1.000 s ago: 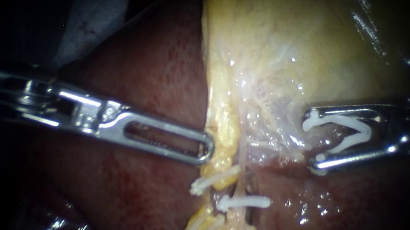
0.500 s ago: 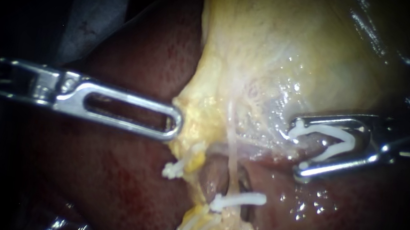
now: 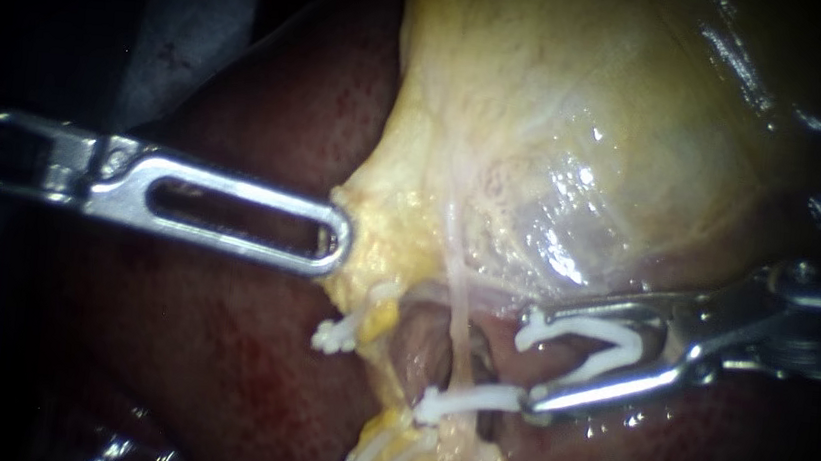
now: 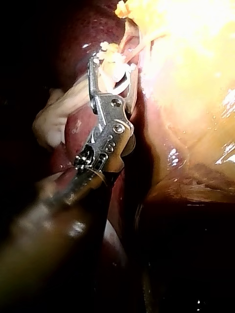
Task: Clipping second clip right tube
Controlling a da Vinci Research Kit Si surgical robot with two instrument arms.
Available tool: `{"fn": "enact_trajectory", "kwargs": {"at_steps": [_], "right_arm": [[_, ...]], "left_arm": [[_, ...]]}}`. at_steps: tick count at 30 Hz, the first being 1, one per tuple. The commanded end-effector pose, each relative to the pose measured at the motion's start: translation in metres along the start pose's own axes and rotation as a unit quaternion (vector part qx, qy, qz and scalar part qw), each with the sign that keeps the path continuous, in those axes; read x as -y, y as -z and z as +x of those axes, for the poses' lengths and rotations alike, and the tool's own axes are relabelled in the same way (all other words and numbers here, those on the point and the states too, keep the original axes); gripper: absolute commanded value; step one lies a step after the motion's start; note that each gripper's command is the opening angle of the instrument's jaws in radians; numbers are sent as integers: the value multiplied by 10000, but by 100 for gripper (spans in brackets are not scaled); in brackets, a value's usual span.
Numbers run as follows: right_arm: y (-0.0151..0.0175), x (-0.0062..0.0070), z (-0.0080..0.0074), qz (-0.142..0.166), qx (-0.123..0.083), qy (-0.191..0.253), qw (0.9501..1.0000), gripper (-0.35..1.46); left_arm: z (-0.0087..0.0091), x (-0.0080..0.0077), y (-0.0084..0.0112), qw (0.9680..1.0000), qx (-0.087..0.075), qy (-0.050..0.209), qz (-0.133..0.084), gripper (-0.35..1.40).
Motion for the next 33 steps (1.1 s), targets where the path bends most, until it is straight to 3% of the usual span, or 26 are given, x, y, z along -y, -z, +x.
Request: {"fn": "enact_trajectory", "kwargs": {"at_steps": [1,16,23,33], "right_arm": [[-2,-1,-1,7,-11,14,10000,48],[-21,-22,-13,-35,45,-11,10000,49],[-31,-36,-12,-87,55,-5,9999,49],[-51,-43,-12,-90,89,-19,9999,49]], "left_arm": [[0,0,0,10000,1,-1,-6,-35],[2,3,-1,10000,9,3,-12,-35],[3,5,-1,10000,13,5,-14,-35],[3,5,-1,10000,15,6,-16,-35]]}}
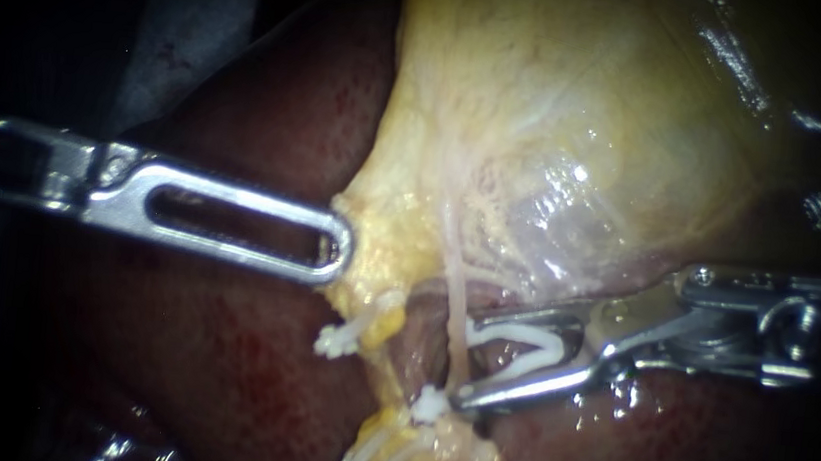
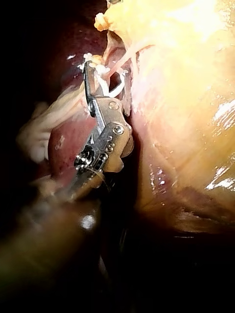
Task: Clipping second clip right tube
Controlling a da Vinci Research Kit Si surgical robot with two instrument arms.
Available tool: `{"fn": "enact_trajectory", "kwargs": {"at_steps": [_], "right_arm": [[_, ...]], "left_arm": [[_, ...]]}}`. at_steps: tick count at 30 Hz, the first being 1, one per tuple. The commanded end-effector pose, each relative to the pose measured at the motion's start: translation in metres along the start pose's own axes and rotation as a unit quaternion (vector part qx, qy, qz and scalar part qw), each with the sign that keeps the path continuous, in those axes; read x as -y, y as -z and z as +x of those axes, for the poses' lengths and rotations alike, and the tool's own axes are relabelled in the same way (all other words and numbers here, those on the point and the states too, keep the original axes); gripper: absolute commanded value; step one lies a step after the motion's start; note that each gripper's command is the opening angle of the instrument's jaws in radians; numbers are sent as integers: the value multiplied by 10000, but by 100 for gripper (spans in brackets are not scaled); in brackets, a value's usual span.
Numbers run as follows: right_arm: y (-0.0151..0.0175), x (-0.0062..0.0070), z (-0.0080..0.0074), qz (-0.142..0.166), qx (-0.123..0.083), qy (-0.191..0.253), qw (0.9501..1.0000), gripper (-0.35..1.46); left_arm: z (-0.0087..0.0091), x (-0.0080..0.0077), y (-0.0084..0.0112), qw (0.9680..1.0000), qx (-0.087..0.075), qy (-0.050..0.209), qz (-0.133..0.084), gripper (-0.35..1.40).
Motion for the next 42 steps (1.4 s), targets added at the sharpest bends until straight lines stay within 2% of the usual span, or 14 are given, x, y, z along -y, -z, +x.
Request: {"fn": "enact_trajectory", "kwargs": {"at_steps": [1,8,11,21,24,25,28,32,42], "right_arm": [[-2,-1,0,-12,12,3,10000,49],[-9,-6,-1,-13,34,-129,9999,44],[-11,-6,0,-15,25,-367,9993,36],[-12,-6,1,-10,22,-571,9984,26],[-12,-6,1,17,44,-628,9980,15],[-11,-6,1,33,56,-685,9976,3],[-10,-7,1,62,82,-669,9977,-13],[-8,-10,1,71,111,-658,9977,-25],[-7,-11,0,65,125,-655,9978,-28]], "left_arm": [[0,0,0,10000,0,0,-1,-35],[0,0,0,10000,2,0,-2,-35],[0,0,-1,10000,2,0,-2,-35],[0,1,-1,10000,3,1,-2,-35],[0,1,-1,10000,3,1,-2,-35],[0,1,-1,10000,3,1,-2,-35],[0,1,-1,10000,3,1,-2,-35],[0,1,-1,10000,3,1,-2,-35],[0,1,-1,10000,3,0,-3,-35]]}}
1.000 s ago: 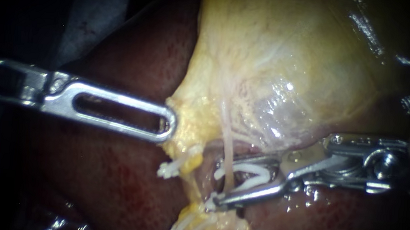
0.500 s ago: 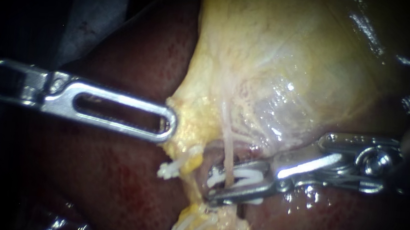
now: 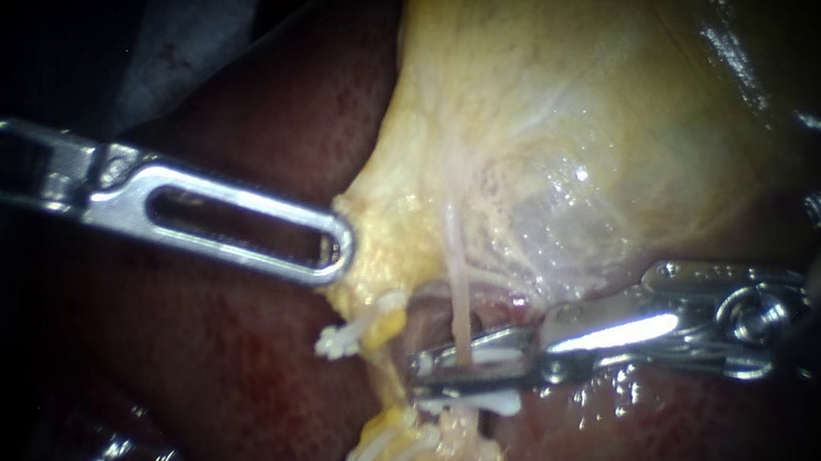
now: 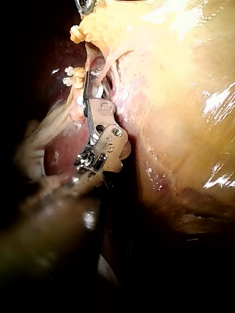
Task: Clipping second clip right tube
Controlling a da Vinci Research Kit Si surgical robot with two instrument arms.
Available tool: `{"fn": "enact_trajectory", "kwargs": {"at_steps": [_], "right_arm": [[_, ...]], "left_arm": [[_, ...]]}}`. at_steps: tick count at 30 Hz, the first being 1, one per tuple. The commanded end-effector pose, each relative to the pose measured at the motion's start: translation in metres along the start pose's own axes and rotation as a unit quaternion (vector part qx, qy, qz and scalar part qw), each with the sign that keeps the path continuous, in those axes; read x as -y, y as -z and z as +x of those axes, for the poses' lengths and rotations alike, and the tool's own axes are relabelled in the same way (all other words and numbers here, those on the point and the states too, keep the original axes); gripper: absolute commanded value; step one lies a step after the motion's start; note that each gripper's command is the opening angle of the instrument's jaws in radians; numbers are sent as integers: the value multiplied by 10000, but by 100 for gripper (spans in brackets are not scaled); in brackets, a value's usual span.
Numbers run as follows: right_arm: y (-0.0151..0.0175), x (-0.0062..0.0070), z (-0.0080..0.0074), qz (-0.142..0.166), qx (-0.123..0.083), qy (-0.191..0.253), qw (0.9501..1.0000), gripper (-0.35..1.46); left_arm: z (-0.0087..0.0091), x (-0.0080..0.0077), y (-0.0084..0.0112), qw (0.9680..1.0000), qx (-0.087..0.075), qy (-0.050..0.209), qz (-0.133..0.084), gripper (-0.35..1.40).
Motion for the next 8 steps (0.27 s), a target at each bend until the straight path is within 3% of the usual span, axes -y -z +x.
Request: {"fn": "enact_trajectory", "kwargs": {"at_steps": [1,8], "right_arm": [[0,0,0,0,-2,4,10000,-28],[0,0,-1,3,1,5,10000,-30]], "left_arm": [[0,0,0,10000,0,0,0,-35],[0,0,-1,10000,1,0,-1,-35]]}}
